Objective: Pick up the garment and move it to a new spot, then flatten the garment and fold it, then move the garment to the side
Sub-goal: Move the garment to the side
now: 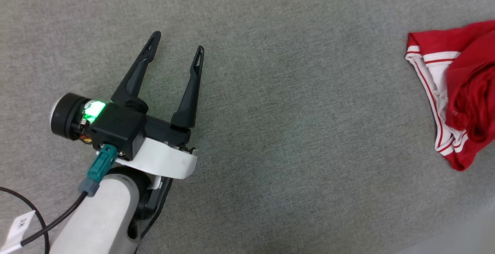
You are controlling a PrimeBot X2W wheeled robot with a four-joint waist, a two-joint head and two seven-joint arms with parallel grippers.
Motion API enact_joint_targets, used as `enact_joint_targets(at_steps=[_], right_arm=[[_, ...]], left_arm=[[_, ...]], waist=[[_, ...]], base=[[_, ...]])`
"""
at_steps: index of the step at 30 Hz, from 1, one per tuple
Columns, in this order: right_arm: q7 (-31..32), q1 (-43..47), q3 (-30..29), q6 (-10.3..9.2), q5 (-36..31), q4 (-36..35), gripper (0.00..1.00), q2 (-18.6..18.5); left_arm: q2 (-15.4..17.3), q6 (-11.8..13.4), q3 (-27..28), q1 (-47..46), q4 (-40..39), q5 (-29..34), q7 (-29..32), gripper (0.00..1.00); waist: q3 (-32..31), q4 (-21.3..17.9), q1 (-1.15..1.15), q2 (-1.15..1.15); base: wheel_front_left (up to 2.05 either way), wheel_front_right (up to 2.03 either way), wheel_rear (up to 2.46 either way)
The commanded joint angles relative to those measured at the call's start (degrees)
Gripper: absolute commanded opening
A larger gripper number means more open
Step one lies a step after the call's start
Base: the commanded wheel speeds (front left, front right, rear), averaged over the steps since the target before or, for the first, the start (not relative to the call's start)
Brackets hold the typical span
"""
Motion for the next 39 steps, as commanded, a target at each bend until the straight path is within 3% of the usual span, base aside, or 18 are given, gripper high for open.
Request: enact_joint_targets(at_steps=[1,7,17,25,34,39], right_arm=[[-1.46,-0.61,0.4,-0.06,-0.57,0.84,1.0,0.17],[-8.1,2.62,4.0,-0.06,-0.46,2.11,1.0,-0.64],[-13.37,15.76,6.21,-0.06,1.66,-6.58,1.0,0.79],[-11.61,29.1,1.48,-0.05,-1.5,-19.58,1.0,8.05],[-6.1,41.68,-4.56,-0.06,-10.39,-43.86,1.0,20.73],[-3.13,46.8,-6.35,-0.05,-13.11,-54.28,1.0,24.7]], left_arm=[[-0.25,0.21,-0.08,0.76,0.38,-0.42,-0.68,1.0],[-1.82,0.75,-0.22,4.38,3.95,-2.33,-3.9,1.0],[-4.79,3.05,0.27,13.09,9.71,-6.53,-7.59,1.0],[-6.18,3.49,0.68,17.48,14.02,-8.96,-9.06,1.0],[-5.67,3.91,1.78,19.63,17.47,-9.84,-10.07,1.0],[-4.96,3.89,2.22,20.35,18.57,-9.68,-10.34,1.0]], waist=[[-1.42,0.16,-0.01,0.0],[-9.41,1.1,-0.01,0.0],[-22.89,5.99,-0.01,0.0],[-29.4,11.69,-0.01,0.0],[-32.82,17.9,-0.01,0.0],[-33.73,19.23,-0.01,0.0]], base=[[0.0,0.0,0.0],[0.0,0.0,0.0],[0.0,0.0,0.0],[0.0,0.0,0.0],[0.0,0.0,0.0],[0.0,0.0,0.0]])
